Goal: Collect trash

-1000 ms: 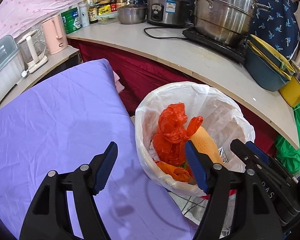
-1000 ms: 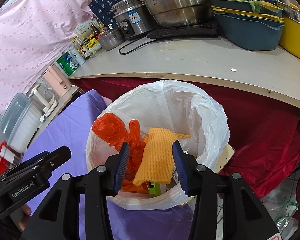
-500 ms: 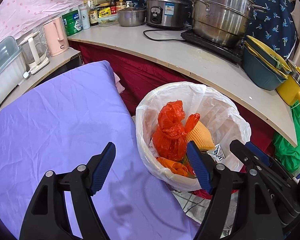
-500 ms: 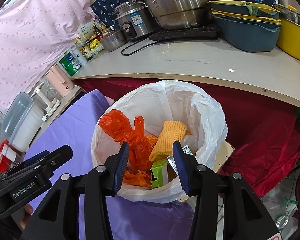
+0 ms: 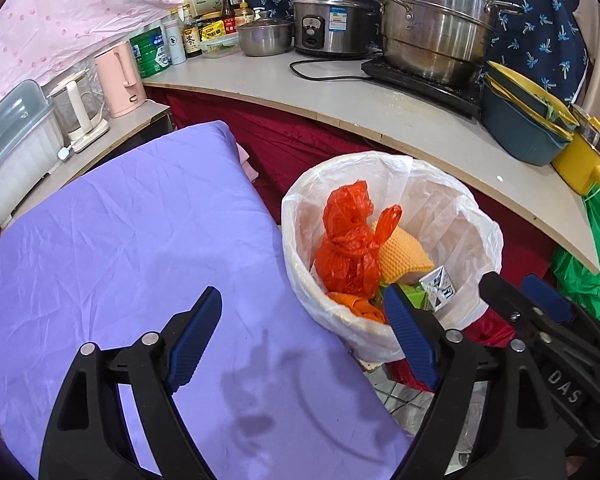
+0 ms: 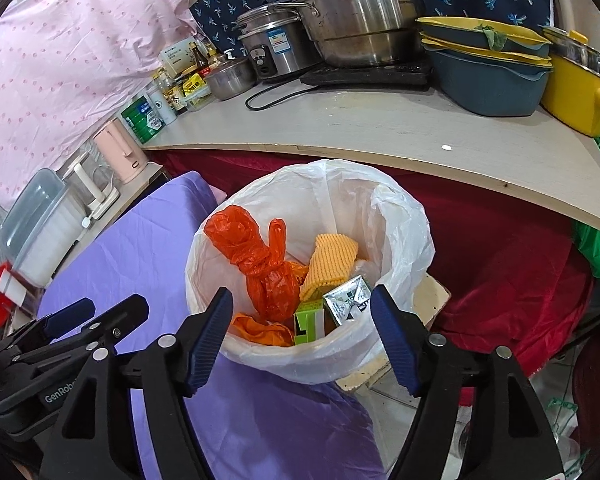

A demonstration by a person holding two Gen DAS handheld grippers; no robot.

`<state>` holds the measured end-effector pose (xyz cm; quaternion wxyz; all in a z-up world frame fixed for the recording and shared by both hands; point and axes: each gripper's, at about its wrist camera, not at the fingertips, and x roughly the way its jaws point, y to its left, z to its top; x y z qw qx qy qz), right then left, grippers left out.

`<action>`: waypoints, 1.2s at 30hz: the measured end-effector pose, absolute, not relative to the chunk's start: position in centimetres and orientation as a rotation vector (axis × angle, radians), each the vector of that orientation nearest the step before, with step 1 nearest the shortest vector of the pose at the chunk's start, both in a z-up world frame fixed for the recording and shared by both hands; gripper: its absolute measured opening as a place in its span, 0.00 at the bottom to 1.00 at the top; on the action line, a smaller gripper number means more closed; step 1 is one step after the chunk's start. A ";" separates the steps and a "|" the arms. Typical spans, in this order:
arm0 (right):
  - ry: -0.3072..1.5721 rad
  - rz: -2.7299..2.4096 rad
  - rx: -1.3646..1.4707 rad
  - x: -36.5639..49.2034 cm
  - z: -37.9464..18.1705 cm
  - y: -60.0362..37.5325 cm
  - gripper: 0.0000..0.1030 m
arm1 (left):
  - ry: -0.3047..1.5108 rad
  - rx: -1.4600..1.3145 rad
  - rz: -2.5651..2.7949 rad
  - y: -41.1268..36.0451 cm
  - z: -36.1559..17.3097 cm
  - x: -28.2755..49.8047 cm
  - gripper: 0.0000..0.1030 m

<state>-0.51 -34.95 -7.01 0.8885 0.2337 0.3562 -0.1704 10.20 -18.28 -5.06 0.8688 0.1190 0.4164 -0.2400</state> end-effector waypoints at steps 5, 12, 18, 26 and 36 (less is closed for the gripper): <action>0.755 -0.371 0.449 -1.3 -6.7 -34.7 0.73 | 0.869 0.259 -0.488 -17.6 -5.3 9.5 0.86; 0.759 -0.395 0.412 -2.4 -6.1 -34.1 0.81 | 0.875 0.263 -0.461 -16.8 -5.6 8.8 0.90; 0.780 -0.391 0.389 -2.6 -6.3 -33.7 0.84 | 0.880 0.279 -0.444 -16.4 -6.0 8.2 0.90; 0.803 -0.399 0.382 -3.2 -6.8 -33.6 0.94 | 0.887 0.271 -0.433 -15.5 -6.3 7.6 0.91; 0.809 -0.399 0.348 -3.8 -6.9 -32.7 0.94 | 0.899 0.265 -0.416 -14.5 -6.6 7.0 0.91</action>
